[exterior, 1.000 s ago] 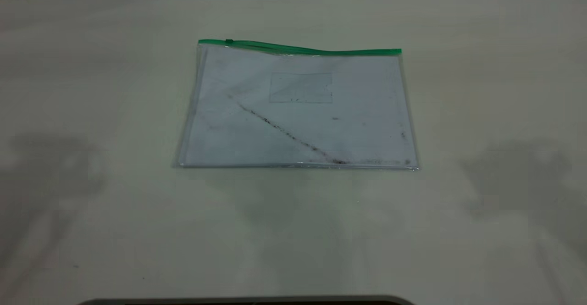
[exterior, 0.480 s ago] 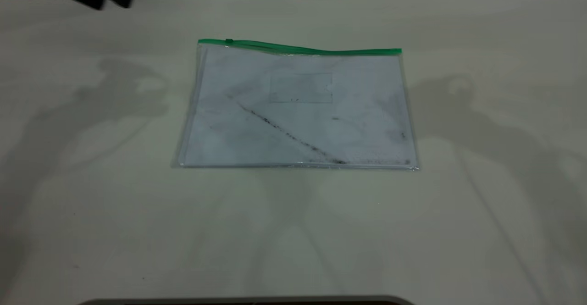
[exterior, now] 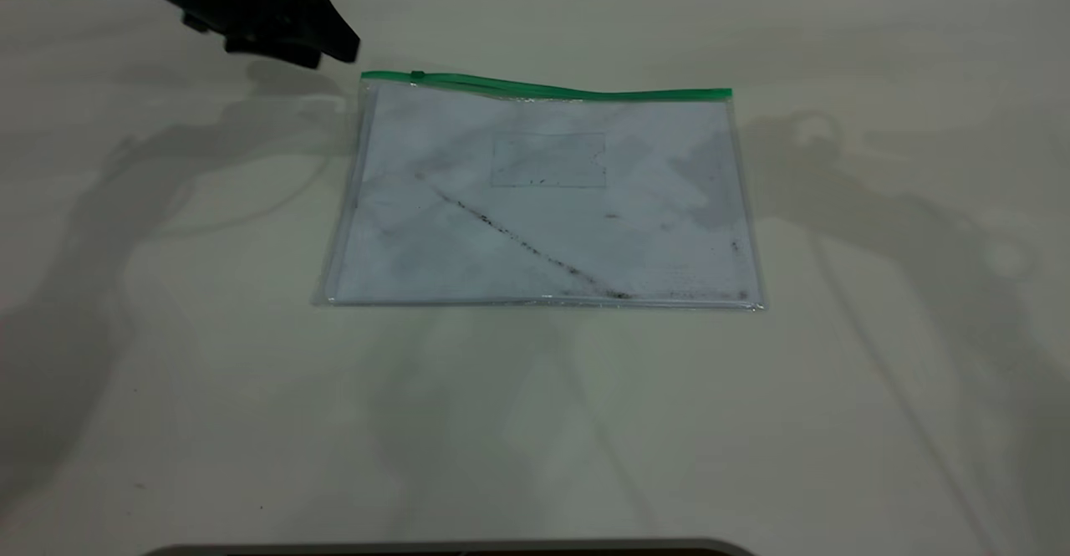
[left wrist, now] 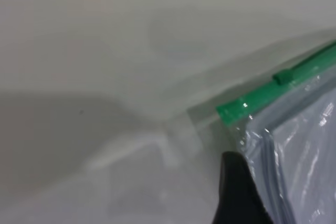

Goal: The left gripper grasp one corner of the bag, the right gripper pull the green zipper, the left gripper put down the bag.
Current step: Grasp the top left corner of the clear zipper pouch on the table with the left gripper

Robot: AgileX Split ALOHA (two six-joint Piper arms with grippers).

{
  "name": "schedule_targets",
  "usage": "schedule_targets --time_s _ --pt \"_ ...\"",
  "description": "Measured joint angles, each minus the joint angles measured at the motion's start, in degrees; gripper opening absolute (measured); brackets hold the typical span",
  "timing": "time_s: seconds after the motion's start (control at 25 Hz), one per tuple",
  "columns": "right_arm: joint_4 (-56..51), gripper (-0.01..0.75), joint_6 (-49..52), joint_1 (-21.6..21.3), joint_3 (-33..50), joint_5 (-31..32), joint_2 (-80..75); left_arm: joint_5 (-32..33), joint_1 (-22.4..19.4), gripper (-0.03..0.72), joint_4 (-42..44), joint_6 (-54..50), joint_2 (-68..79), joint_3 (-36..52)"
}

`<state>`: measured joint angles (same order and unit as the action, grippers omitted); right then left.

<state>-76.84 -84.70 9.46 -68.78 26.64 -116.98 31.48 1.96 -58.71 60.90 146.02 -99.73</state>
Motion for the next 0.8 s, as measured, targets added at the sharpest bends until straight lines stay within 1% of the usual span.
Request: schedule_targets --time_s 0.2,0.36,0.64,0.72,0.8 --pt "-0.1 0.534 -0.3 0.0 0.0 0.0 0.0 2.3 0.0 0.507 -2.6 0.4 5.2 -4.2" --pt "-0.1 0.534 -0.4 0.0 0.0 0.0 0.0 4.0 0.0 0.507 -2.9 0.5 8.0 -6.3" --pt "-0.1 0.534 -1.1 0.0 0.0 0.0 0.0 7.1 0.8 0.505 -6.9 1.9 10.9 -9.2" --pt "-0.1 0.534 -1.2 0.0 0.0 0.0 0.0 7.2 1.1 0.487 -7.0 2.2 11.1 -9.2" --pt "-0.1 0.534 -1.3 0.0 0.0 -0.2 0.0 7.2 1.2 0.433 -7.1 2.7 11.1 -9.2"
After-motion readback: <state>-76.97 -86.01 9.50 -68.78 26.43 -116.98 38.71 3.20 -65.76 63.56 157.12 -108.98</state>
